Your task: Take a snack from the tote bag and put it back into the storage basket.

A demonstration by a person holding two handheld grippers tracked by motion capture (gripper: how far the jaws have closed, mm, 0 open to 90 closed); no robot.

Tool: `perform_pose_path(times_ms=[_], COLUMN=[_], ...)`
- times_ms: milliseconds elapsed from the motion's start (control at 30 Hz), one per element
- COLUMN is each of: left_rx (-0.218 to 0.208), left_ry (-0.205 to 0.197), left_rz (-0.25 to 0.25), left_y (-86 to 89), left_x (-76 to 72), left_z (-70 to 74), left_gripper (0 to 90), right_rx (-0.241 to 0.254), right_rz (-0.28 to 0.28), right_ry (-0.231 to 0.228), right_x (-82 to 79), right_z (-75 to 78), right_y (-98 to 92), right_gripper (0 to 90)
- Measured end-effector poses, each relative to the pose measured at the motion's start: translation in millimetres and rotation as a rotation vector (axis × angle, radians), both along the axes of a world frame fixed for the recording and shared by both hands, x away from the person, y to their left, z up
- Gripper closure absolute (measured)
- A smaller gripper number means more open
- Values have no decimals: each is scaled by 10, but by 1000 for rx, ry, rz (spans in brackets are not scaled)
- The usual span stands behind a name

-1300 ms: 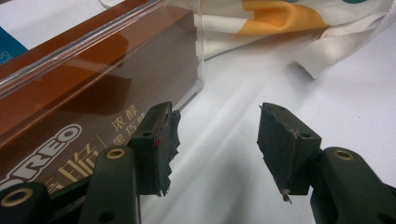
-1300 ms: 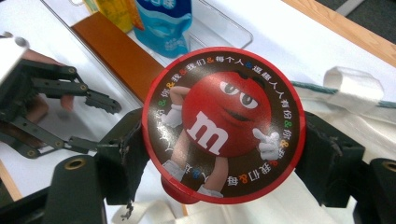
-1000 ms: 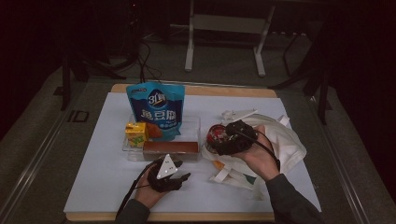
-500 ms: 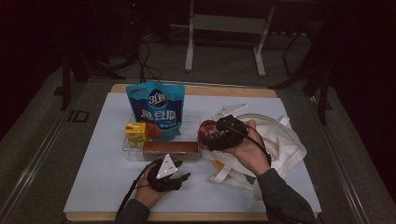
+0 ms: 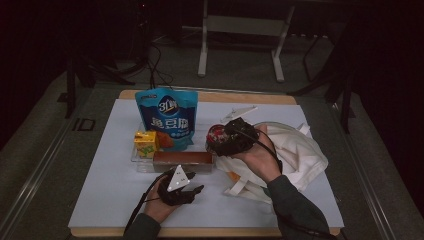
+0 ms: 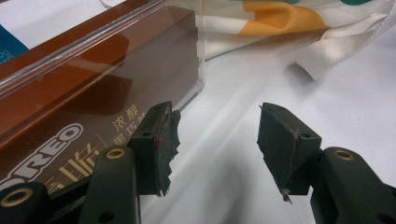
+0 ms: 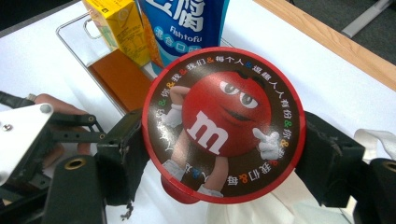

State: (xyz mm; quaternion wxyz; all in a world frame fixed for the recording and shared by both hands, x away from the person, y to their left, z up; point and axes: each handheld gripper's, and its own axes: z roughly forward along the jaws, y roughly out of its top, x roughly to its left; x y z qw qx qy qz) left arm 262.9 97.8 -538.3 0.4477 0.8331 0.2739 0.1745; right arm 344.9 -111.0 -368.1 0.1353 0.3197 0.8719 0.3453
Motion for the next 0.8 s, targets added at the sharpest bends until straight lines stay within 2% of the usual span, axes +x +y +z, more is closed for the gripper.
perform_pose_path(times_ms=[800], left_rx=[-1], left_ry=[2], left_rz=[1], left_y=[3], left_x=[3], left_z=[0], left_gripper=[459], right_rx=[10], right_rz=[-30], right_ry=[17], right_x=[130], right_z=[-28], right_y=[148], right_gripper=[256])
